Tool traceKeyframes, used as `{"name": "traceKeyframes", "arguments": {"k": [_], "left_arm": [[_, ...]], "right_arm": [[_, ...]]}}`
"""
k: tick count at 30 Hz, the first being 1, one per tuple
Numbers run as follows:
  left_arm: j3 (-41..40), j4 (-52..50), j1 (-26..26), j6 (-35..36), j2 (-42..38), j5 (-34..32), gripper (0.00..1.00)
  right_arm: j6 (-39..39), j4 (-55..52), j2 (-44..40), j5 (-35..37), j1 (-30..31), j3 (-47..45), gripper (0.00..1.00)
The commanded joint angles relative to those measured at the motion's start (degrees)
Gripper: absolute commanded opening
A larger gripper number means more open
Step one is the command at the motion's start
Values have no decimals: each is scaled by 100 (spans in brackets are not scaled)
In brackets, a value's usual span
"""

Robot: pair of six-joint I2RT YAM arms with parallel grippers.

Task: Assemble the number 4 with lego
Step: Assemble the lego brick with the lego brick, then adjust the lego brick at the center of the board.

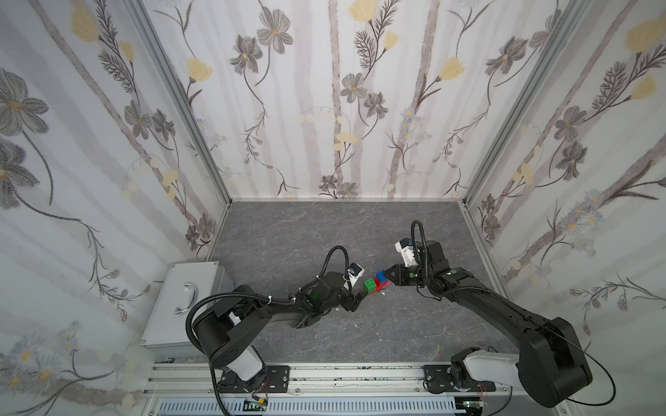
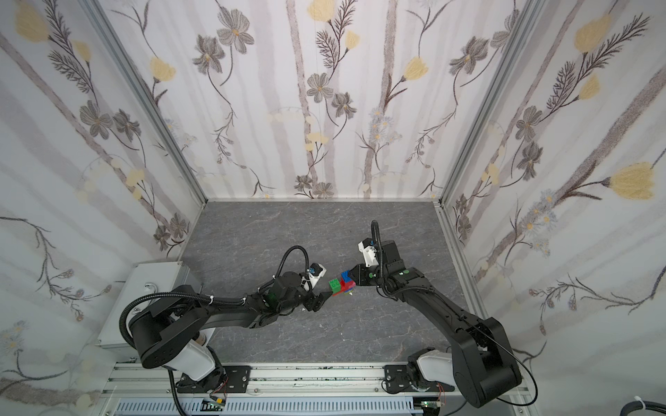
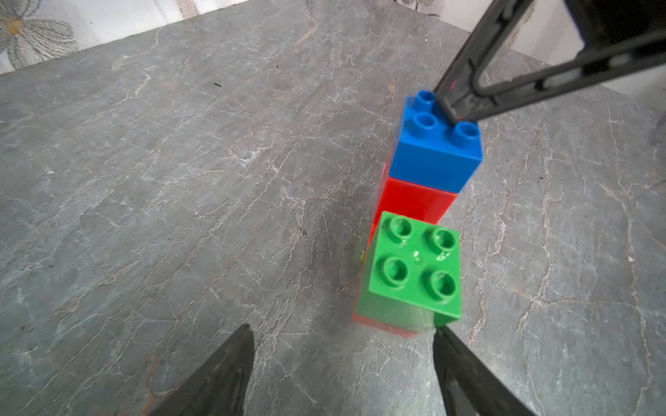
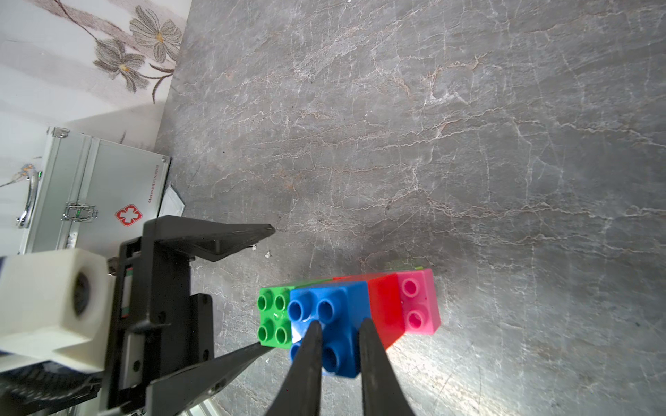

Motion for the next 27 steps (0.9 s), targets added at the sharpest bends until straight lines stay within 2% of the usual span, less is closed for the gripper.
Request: {"name": "traceKeyframes", "arguments": {"k": [1, 3, 4, 8, 11, 15, 18, 20, 24, 27], "left_arm": [[154, -297, 69, -233, -297, -59, 88], [384, -912, 150, -361, -457, -108, 98], [430, -1066, 171, -425, -522, -158, 100], [304, -1056, 347, -795, -904, -162, 100], [261, -1193, 460, -1165, -1069, -456, 100], [612, -2293, 741, -1964, -1006, -903, 100], [488, -2291, 974, -2747, -1053, -927, 100], [405, -2222, 1053, -2990, -1108, -939, 100], [627, -2763, 1055, -3093, -1081, -1135, 100], [859, -3159, 1048, -3055, -942, -914, 100]], "right_arm": [[-46, -1627, 192, 1077, 66, -38, 18], [-45, -1708, 266, 1275, 118, -29, 18], [-36, -1721, 288, 1325, 125, -46, 18], [43, -1737, 322, 1443, 154, -38, 18], [46, -1699, 258, 1370, 159, -12, 19], [26, -1491, 82, 994, 164, 248, 34], [-2, -1396, 14, 893, 158, 479, 43], [-36, -1394, 39, 892, 161, 643, 44], [-92, -1360, 117, 818, 158, 862, 47], [-128, -1359, 179, 801, 158, 911, 48]]}}
